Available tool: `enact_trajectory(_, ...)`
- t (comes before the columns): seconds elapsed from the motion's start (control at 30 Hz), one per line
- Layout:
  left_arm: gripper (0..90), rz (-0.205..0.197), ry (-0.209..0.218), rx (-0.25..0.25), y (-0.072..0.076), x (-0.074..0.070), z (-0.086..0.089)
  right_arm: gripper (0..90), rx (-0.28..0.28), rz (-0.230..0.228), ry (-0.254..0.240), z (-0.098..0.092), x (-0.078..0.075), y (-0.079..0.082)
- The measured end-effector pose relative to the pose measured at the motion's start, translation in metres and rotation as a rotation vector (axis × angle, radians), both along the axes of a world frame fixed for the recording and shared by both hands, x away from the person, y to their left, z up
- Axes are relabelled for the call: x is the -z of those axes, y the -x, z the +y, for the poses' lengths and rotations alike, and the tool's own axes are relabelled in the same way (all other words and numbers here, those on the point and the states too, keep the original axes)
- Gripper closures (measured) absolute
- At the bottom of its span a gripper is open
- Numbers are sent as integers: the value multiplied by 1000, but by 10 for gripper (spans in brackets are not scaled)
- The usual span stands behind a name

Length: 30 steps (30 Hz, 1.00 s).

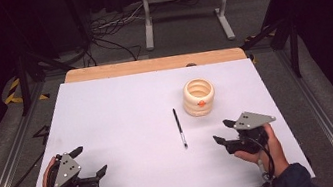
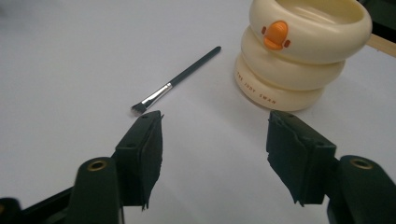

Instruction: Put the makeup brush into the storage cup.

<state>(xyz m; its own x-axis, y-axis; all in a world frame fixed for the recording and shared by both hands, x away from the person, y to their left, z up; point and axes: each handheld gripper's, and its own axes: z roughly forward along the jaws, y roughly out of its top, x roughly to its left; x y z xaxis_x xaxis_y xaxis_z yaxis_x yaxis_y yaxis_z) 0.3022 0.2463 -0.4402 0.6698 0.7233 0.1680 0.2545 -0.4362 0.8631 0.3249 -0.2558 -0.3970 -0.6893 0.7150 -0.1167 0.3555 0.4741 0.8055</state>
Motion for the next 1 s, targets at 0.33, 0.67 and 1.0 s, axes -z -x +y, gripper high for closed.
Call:
enact_trajectory(0.33,56,-4,4,4,1,-1,0,441,5,191,106,54,-13,-40)
enact_trajectory(0.67,55,23,60,46,1,-2,-2,477,0,475,246,102,6,-78)
enact_trajectory(1.0,57,16,51,86,3,-4,-4,579,40,604,387,134,24,-105)
